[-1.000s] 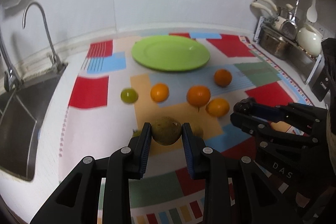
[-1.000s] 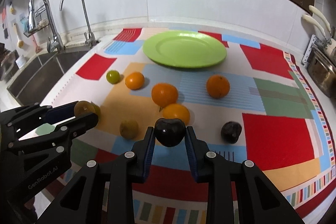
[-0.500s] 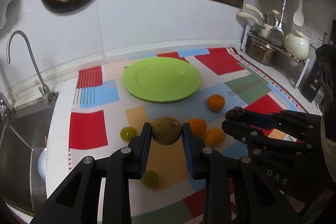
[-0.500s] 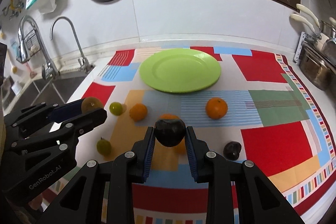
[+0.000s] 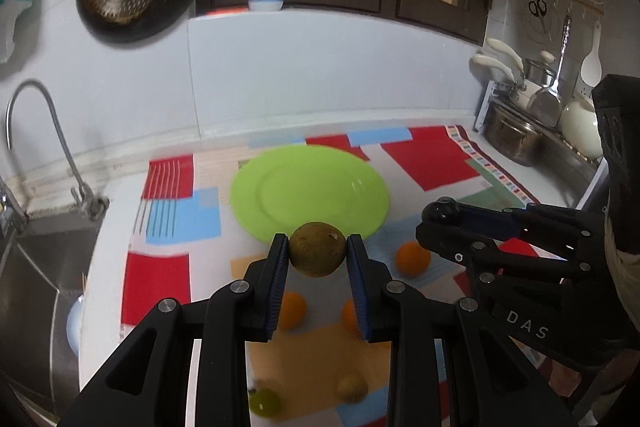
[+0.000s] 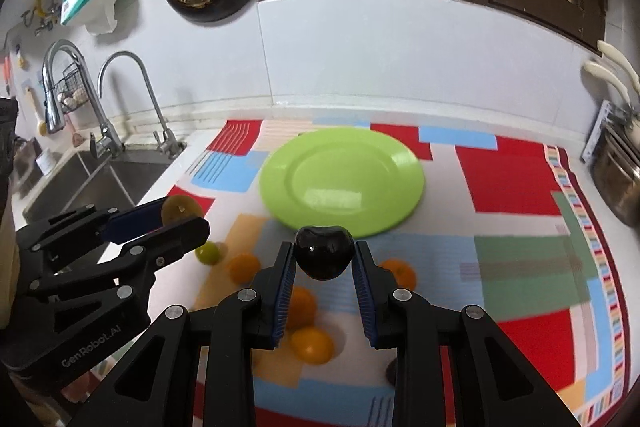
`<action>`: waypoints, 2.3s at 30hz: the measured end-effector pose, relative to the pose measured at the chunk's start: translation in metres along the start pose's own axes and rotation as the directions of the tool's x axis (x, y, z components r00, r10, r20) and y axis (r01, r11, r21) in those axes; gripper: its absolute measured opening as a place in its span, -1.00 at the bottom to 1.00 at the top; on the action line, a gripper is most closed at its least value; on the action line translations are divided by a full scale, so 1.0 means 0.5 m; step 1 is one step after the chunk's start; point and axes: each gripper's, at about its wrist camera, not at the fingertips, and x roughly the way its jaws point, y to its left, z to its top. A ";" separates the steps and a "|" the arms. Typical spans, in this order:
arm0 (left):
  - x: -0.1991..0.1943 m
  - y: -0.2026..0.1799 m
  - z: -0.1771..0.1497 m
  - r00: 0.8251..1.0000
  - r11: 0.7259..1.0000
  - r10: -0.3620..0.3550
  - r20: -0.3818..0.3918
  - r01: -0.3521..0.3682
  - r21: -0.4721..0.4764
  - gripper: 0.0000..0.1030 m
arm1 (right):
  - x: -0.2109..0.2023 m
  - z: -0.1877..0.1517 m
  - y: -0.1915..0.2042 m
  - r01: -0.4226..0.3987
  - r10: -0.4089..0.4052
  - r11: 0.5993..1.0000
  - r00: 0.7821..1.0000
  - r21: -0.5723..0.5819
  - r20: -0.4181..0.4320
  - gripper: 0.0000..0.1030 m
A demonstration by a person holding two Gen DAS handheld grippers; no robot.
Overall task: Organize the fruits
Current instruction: 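Carry both held fruits up and over the green plate, then open both tools to drop the fruits onto the green plate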
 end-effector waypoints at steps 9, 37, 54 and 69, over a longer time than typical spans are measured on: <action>0.033 0.012 0.080 0.999 0.999 0.015 0.047 -0.017 0.044 -0.43 | 0.031 0.070 -0.015 -0.019 0.019 1.000 1.000 -0.009 0.024 -0.42; 0.351 0.097 0.179 0.984 0.998 -0.029 -0.174 0.039 0.054 -0.43 | 0.320 0.227 -0.110 -0.038 0.033 0.999 0.987 -0.032 -0.156 -0.42; 0.480 0.110 0.154 0.953 0.996 -0.061 -0.296 0.076 0.041 -0.43 | 0.450 0.207 -0.133 -0.073 0.066 0.997 0.957 -0.015 -0.282 -0.42; 0.448 0.117 0.159 0.963 0.998 -0.017 -0.268 0.030 0.048 -0.22 | 0.438 0.200 -0.144 -0.066 0.067 0.998 0.960 0.011 -0.272 -0.35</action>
